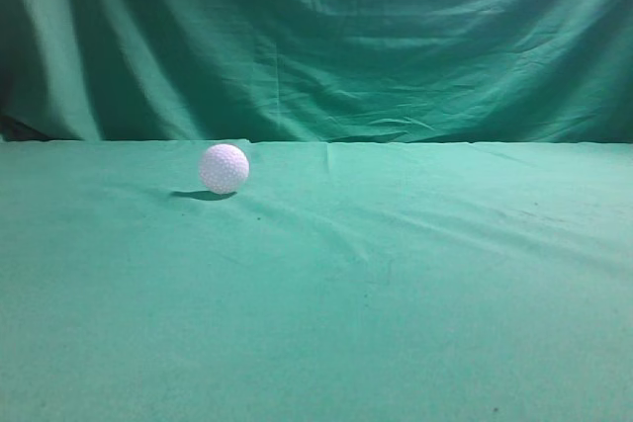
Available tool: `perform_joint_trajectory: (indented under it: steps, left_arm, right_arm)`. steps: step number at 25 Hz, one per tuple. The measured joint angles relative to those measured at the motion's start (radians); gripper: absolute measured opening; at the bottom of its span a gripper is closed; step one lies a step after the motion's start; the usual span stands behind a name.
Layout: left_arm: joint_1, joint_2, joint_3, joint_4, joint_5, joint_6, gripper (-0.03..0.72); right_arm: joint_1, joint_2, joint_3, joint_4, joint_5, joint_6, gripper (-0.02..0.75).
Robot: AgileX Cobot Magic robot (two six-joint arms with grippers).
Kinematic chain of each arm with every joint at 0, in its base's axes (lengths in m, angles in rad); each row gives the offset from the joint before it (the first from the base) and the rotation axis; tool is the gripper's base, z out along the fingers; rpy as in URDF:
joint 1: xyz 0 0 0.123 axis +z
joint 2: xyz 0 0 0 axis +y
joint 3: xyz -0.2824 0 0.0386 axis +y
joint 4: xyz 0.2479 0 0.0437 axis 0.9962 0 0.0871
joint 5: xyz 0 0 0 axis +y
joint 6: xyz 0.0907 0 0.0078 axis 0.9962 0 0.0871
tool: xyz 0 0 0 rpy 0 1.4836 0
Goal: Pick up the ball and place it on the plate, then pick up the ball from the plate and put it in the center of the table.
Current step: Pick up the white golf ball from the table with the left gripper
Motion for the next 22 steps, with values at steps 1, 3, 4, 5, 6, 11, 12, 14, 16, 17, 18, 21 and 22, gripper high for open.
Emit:
perform_joint_trajectory:
  steps: [1,3,4,5,6,11,12,14,16,17,18,21,22]
  left_arm:
    - [0.000,0.000,0.000,0.000,0.000,0.000,0.071]
    - [0.000,0.000,0.000,0.000,0.000,0.000,0.071]
    - [0.000,0.000,0.000,0.000,0.000,0.000,0.071]
    - [0.000,0.000,0.000,0.000,0.000,0.000,0.071]
    - [0.000,0.000,0.000,0.000,0.000,0.000,0.071]
    - [0.000,0.000,0.000,0.000,0.000,0.000,0.071]
    - [0.000,0.000,0.000,0.000,0.000,0.000,0.071]
    - [0.000,0.000,0.000,0.000,0.000,0.000,0.071]
    - [0.000,0.000,0.000,0.000,0.000,0.000,0.071]
    - [0.000,0.000,0.000,0.000,0.000,0.000,0.071]
    - [0.000,0.000,0.000,0.000,0.000,0.000,0.071]
    - [0.000,0.000,0.000,0.000,0.000,0.000,0.071]
    - [0.000,0.000,0.000,0.000,0.000,0.000,0.071]
  right_arm:
    - [0.000,0.000,0.000,0.000,0.000,0.000,0.048]
    - [0.000,0.000,0.000,0.000,0.000,0.000,0.048]
    - [0.000,0.000,0.000,0.000,0.000,0.000,0.048]
    - [0.000,0.000,0.000,0.000,0.000,0.000,0.048]
    - [0.000,0.000,0.000,0.000,0.000,0.000,0.048]
    - [0.000,0.000,0.000,0.000,0.000,0.000,0.048]
    - [0.000,0.000,0.000,0.000,0.000,0.000,0.048]
    - [0.000,0.000,0.000,0.000,0.000,0.000,0.048]
    - [0.000,0.000,0.000,0.000,0.000,0.000,0.048]
    - [0.000,0.000,0.000,0.000,0.000,0.000,0.048]
    - [0.000,0.000,0.000,0.000,0.000,0.000,0.048]
    - [0.000,0.000,0.000,0.000,0.000,0.000,0.048]
    - [0.000,0.000,0.000,0.000,0.000,0.000,0.048]
